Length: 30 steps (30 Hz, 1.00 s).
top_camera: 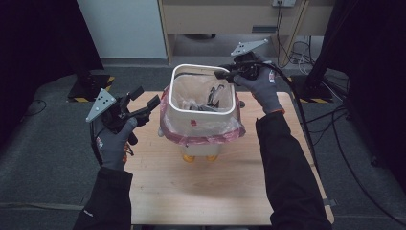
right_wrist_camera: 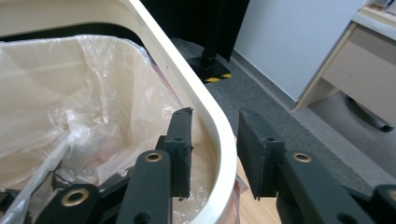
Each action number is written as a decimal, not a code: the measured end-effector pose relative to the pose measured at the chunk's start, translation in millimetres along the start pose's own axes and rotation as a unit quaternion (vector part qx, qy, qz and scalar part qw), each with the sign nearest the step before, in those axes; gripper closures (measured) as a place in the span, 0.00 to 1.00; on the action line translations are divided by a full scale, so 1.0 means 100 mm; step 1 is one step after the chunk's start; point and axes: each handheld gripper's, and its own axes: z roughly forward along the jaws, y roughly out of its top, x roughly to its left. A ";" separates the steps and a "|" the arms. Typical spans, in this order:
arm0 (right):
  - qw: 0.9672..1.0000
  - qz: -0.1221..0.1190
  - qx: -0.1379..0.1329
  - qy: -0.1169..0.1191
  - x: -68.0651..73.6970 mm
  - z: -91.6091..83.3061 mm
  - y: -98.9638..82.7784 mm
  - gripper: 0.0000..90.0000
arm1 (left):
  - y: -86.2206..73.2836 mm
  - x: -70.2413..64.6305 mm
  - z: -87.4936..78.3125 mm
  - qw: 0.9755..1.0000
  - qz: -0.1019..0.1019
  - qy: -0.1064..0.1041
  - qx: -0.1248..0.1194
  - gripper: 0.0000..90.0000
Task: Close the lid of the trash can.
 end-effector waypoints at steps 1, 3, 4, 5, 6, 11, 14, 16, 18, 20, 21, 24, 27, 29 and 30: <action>1.000 -0.002 -0.004 -0.001 0.00 0.00 0.00 0.72 | 0.01 -0.02 0.01 1.000 -0.001 0.000 -0.002 0.28; 1.000 0.001 -0.007 -0.003 0.01 0.00 0.00 0.72 | 0.04 -0.05 0.03 1.000 -0.001 -0.002 -0.005 0.28; 1.000 0.003 -0.010 -0.002 0.02 0.00 0.00 0.71 | 0.05 -0.06 0.04 1.000 0.000 -0.005 -0.007 0.28; 1.000 0.006 -0.015 0.000 0.03 -0.01 0.01 0.69 | 0.06 -0.07 0.05 1.000 0.001 -0.006 -0.007 0.28; 1.000 0.008 -0.018 0.001 0.03 -0.02 0.01 0.67 | 0.07 -0.09 0.06 1.000 0.003 -0.007 -0.006 0.28; 0.999 0.014 -0.046 -0.008 0.03 -0.12 0.04 0.61 | 0.08 -0.15 0.13 1.000 0.010 -0.014 0.003 0.28; 0.999 0.014 -0.038 -0.014 0.01 -0.19 0.03 0.62 | 0.07 -0.17 0.16 1.000 0.009 -0.017 0.006 0.28; 0.999 0.016 -0.028 -0.019 0.01 -0.21 0.02 0.65 | 0.07 -0.18 0.18 1.000 0.009 -0.019 0.009 0.28; 0.999 0.018 -0.017 -0.024 0.00 -0.21 0.00 0.66 | 0.06 -0.19 0.20 1.000 0.012 -0.020 0.013 0.27; 0.999 0.025 -0.018 -0.016 0.00 -0.21 0.00 0.74 | 0.06 -0.20 0.22 1.000 0.013 -0.022 0.016 0.27; 0.999 0.027 -0.019 -0.013 0.01 -0.20 0.00 0.78 | 0.06 -0.21 0.23 0.999 0.014 -0.022 0.018 0.27; 0.999 0.031 -0.022 -0.014 0.02 -0.20 0.01 0.92 | 0.06 -0.21 0.25 0.999 0.016 -0.023 0.023 0.27; 0.999 0.041 -0.022 -0.009 0.02 -0.18 0.02 0.92 | 0.05 -0.20 0.27 0.999 0.019 -0.019 0.031 0.27; 0.999 0.043 -0.021 -0.010 0.02 -0.16 0.03 0.92 | 0.04 -0.19 0.27 0.999 0.020 -0.017 0.035 0.27; 0.999 0.045 -0.022 -0.009 0.02 -0.15 0.03 0.92 | 0.03 -0.18 0.28 0.999 0.025 -0.013 0.040 0.27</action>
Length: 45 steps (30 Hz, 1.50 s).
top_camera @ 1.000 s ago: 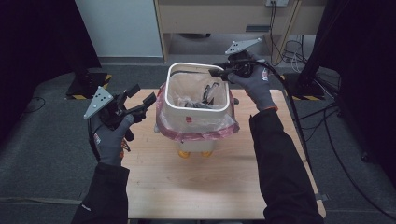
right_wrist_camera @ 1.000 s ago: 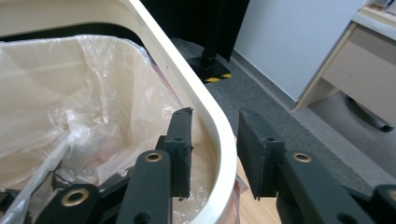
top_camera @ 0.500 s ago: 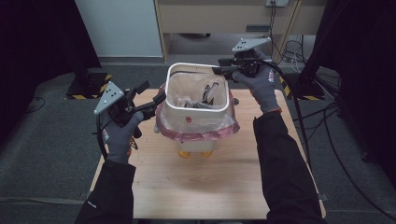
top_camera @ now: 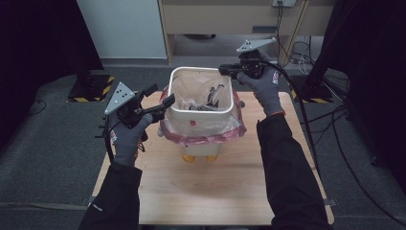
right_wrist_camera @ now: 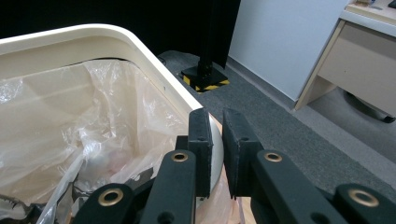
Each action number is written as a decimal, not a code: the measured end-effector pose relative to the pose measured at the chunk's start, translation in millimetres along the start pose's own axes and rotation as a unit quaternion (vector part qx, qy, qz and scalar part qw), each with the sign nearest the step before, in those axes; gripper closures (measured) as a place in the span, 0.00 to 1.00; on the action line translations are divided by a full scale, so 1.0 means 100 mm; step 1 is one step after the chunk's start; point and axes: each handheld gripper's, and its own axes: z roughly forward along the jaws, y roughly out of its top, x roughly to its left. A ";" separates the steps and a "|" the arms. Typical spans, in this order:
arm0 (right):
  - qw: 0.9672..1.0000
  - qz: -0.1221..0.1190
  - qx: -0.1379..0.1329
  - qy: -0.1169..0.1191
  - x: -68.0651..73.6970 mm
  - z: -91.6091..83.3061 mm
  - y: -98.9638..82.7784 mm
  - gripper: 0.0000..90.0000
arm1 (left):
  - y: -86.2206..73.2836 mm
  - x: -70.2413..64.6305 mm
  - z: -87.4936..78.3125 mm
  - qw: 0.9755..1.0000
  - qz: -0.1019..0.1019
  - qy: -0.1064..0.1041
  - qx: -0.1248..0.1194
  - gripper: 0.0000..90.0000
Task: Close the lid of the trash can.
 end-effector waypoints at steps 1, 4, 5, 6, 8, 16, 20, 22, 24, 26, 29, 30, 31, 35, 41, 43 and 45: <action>1.000 -0.001 0.001 -0.002 0.00 0.01 0.00 0.92 | -0.01 0.00 0.00 1.000 0.002 0.004 0.004 0.27; 1.000 -0.008 0.011 -0.010 0.03 0.05 -0.03 0.83 | -0.05 0.01 0.01 1.000 -0.006 0.001 0.005 0.26; 1.000 -0.010 0.004 -0.013 0.03 0.05 -0.04 0.79 | -0.06 0.02 0.01 1.000 -0.005 0.003 0.008 0.26; 1.000 -0.005 -0.015 -0.014 0.04 0.04 -0.04 0.73 | -0.06 0.02 0.01 1.000 -0.005 0.004 0.008 0.26; 0.997 0.014 -0.067 -0.024 0.03 0.01 -0.06 0.64 | -0.08 0.03 0.01 1.000 -0.003 0.007 0.012 0.26; 0.989 0.000 -0.102 -0.104 0.04 0.03 -0.25 0.54 | -0.17 0.03 0.04 1.000 0.004 0.016 0.024 0.26; 0.986 0.008 -0.121 -0.112 0.07 0.09 -0.37 0.53 | -0.22 0.04 0.06 1.000 -0.011 0.014 0.016 0.26; 0.985 0.007 -0.126 -0.118 0.07 0.12 -0.42 0.53 | -0.21 0.04 0.06 1.000 -0.011 0.014 0.017 0.26; 0.983 0.024 -0.141 -0.114 0.06 0.12 -0.47 0.51 | -0.20 0.03 0.05 1.000 0.001 0.020 0.015 0.26; 0.982 0.035 -0.144 -0.120 0.05 0.08 -0.50 0.49 | -0.18 0.03 0.01 1.000 0.006 0.023 0.005 0.27; 0.978 0.045 -0.154 -0.131 0.01 -0.05 -0.55 0.46 | -0.17 0.06 -0.08 0.999 -0.006 0.025 -0.020 0.26; 0.977 0.051 -0.158 -0.133 -0.01 -0.09 -0.58 0.45 | -0.18 0.08 -0.12 0.999 -0.007 0.028 -0.024 0.26; 0.975 0.055 -0.162 -0.139 -0.02 -0.14 -0.61 0.44 | -0.18 0.10 -0.16 0.999 -0.007 0.031 -0.028 0.26; 0.974 0.063 -0.159 -0.151 -0.03 -0.31 -0.79 0.41 | -0.27 0.17 -0.31 0.999 -0.006 0.049 -0.023 0.26; 0.974 0.083 -0.136 -0.161 0.04 -0.51 -1.15 0.36 | -0.65 0.32 -0.51 0.997 -0.013 0.076 0.026 0.25; 0.975 0.088 -0.125 -0.162 0.08 -0.56 -1.28 0.36 | -0.80 0.36 -0.55 0.995 -0.016 0.086 0.047 0.25; 0.976 0.092 -0.112 -0.161 0.12 -0.60 -1.43 0.34 | -0.96 0.39 -0.59 0.993 -0.011 0.095 0.076 0.25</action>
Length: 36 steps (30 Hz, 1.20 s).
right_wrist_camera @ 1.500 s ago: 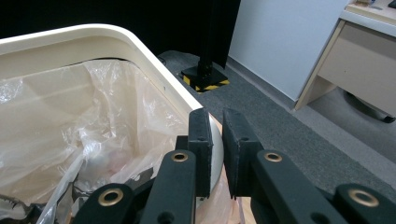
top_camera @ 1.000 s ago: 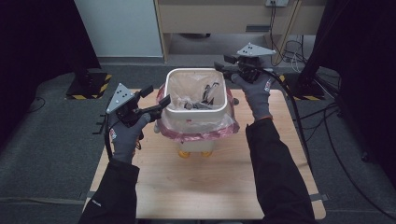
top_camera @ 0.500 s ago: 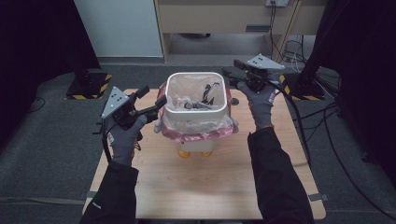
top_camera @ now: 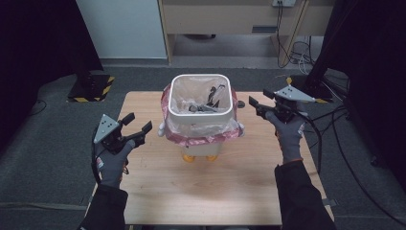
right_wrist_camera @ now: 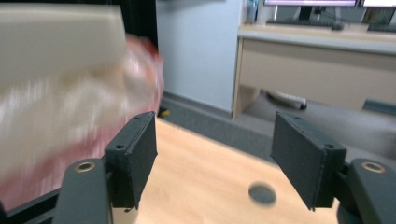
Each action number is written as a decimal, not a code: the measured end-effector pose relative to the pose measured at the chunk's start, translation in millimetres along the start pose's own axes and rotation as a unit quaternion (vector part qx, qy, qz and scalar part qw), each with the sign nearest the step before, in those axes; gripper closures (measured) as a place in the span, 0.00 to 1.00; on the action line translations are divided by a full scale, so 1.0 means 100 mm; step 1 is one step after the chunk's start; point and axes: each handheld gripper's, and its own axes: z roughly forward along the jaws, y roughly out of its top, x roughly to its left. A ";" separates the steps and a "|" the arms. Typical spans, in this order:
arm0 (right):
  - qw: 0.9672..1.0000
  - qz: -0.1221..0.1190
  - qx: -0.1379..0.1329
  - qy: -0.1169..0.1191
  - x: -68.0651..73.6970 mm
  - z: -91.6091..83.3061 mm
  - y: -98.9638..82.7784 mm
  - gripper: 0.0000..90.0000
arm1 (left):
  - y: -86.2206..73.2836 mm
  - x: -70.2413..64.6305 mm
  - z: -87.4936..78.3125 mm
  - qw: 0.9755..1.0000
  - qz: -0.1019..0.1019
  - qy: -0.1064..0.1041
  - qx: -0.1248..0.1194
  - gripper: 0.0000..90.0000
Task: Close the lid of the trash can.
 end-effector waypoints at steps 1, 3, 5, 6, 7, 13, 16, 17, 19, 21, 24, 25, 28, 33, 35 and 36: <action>1.000 -0.002 0.004 -0.002 0.00 -0.04 -0.07 0.34 | -0.08 0.02 -0.01 1.000 -0.001 0.002 0.015 0.25; 1.000 -0.010 0.026 -0.003 0.00 -0.10 -0.23 0.34 | -0.23 0.05 -0.02 0.999 0.000 0.006 0.034 0.25; 0.999 -0.011 0.042 -0.006 -0.01 -0.16 -0.38 0.34 | -0.36 0.07 -0.04 0.999 0.001 0.008 0.052 0.25; 0.999 -0.009 0.047 -0.006 -0.01 -0.19 -0.45 0.34 | -0.42 0.08 -0.05 0.998 0.001 0.008 0.060 0.25; 0.999 -0.009 0.052 -0.006 -0.02 -0.22 -0.52 0.34 | -0.48 0.08 -0.06 0.998 0.002 0.006 0.070 0.25; 0.997 0.001 0.076 -0.003 0.06 -0.38 -0.90 0.33 | -0.85 0.09 -0.13 0.993 0.001 0.001 0.120 0.25; 0.995 -0.010 0.103 -0.009 0.12 -0.45 -1.10 0.32 | -1.03 0.12 -0.16 0.989 0.000 0.002 0.148 0.24; 0.993 -0.013 0.116 -0.010 0.14 -0.48 -1.16 0.32 | -1.08 0.13 -0.17 0.987 0.003 0.005 0.159 0.24; 0.991 -0.016 0.131 -0.013 0.16 -0.53 -1.29 0.32 | -1.17 0.15 -0.18 0.984 0.001 0.009 0.175 0.24; 0.988 -0.017 0.154 -0.010 0.16 -0.56 -1.41 0.32 | -1.23 0.17 -0.17 0.982 0.006 0.013 0.188 0.24; 0.984 -0.014 0.177 -0.022 0.13 -0.62 -1.52 0.31 | -1.31 0.20 -0.16 0.979 0.002 0.020 0.202 0.24; 0.982 -0.019 0.184 -0.026 0.12 -0.64 -1.55 0.31 | -1.34 0.20 -0.16 0.978 0.002 0.018 0.208 0.24; 0.976 -0.025 0.211 -0.039 0.08 -0.71 -1.67 0.29 | -1.38 0.19 -0.15 0.974 0.018 0.023 0.223 0.24; 0.966 -0.002 0.249 -0.062 -0.05 -0.77 -1.87 0.27 | -1.44 0.22 -0.14 0.969 0.019 0.031 0.243 0.24; 0.965 0.012 0.252 -0.069 -0.09 -0.80 -1.92 0.27 | -1.44 0.22 -0.14 0.969 0.020 0.033 0.244 0.24; 0.964 0.015 0.255 -0.072 -0.10 -0.81 -1.93 0.26 | -1.44 0.21 -0.13 0.968 0.022 0.034 0.247 0.24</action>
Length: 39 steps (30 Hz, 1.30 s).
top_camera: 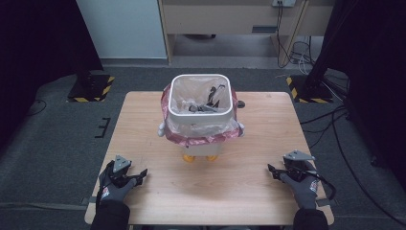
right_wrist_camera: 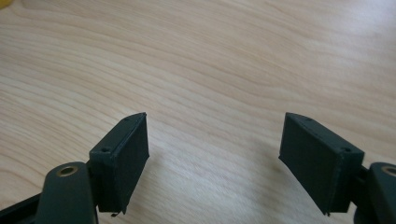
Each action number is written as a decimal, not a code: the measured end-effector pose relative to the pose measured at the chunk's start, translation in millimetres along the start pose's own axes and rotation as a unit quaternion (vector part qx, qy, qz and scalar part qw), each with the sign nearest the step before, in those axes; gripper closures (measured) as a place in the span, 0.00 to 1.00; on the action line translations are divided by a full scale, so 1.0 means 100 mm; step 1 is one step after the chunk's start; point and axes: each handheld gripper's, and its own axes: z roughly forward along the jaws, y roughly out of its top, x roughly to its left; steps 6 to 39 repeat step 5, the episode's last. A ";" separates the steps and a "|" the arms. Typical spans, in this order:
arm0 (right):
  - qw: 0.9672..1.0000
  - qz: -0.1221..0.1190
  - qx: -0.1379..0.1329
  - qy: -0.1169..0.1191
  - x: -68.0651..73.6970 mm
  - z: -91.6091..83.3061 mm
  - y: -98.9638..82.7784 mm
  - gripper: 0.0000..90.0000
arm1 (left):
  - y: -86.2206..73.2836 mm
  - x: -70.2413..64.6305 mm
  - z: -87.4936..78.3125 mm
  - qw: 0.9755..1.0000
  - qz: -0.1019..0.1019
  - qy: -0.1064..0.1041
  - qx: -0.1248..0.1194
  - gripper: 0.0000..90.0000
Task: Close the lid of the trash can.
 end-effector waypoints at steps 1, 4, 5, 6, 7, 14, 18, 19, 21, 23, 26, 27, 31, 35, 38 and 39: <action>1.000 0.005 0.002 -0.001 -0.01 0.00 -0.02 0.26 | 0.00 -0.01 0.01 1.000 0.004 0.002 0.007 0.24; 1.000 0.019 0.006 -0.007 -0.06 0.01 -0.07 0.26 | 0.02 -0.03 0.04 1.000 0.015 0.009 0.025 0.23; 1.000 0.019 0.006 -0.007 -0.06 0.01 -0.07 0.26 | 0.02 -0.03 0.04 1.000 0.015 0.009 0.025 0.23; 1.000 0.019 0.006 -0.007 -0.06 0.01 -0.07 0.26 | 0.02 -0.03 0.04 1.000 0.015 0.009 0.025 0.23; 1.000 0.019 0.006 -0.007 -0.06 0.01 -0.07 0.26 | 0.02 -0.03 0.04 1.000 0.015 0.009 0.025 0.23; 1.000 0.019 0.006 -0.007 -0.06 0.01 -0.07 0.26 | 0.02 -0.03 0.04 1.000 0.015 0.009 0.025 0.23; 1.000 0.019 0.006 -0.007 -0.06 0.01 -0.07 0.26 | 0.02 -0.03 0.04 1.000 0.015 0.009 0.025 0.23; 1.000 0.019 0.006 -0.007 -0.06 0.01 -0.07 0.26 | 0.02 -0.03 0.04 1.000 0.015 0.009 0.025 0.23; 1.000 0.019 0.006 -0.007 -0.06 0.01 -0.07 0.26 | 0.02 -0.03 0.04 1.000 0.015 0.009 0.025 0.23; 1.000 0.019 0.006 -0.007 -0.06 0.01 -0.07 0.26 | 0.02 -0.03 0.04 1.000 0.015 0.009 0.025 0.23; 1.000 0.019 0.006 -0.007 -0.06 0.01 -0.07 0.26 | 0.02 -0.03 0.04 1.000 0.015 0.009 0.025 0.23; 1.000 0.019 0.006 -0.007 -0.06 0.01 -0.07 0.26 | 0.02 -0.03 0.04 1.000 0.015 0.009 0.025 0.23; 1.000 0.019 0.006 -0.007 -0.06 0.01 -0.07 0.26 | 0.02 -0.03 0.04 1.000 0.015 0.009 0.025 0.23; 1.000 0.019 0.006 -0.007 -0.06 0.01 -0.07 0.26 | 0.02 -0.03 0.04 1.000 0.015 0.009 0.025 0.23; 1.000 0.019 0.006 -0.007 -0.06 0.01 -0.07 0.26 | 0.02 -0.03 0.04 1.000 0.015 0.009 0.025 0.23; 1.000 0.019 0.006 -0.007 -0.06 0.01 -0.07 0.26 | 0.02 -0.03 0.04 1.000 0.015 0.009 0.025 0.23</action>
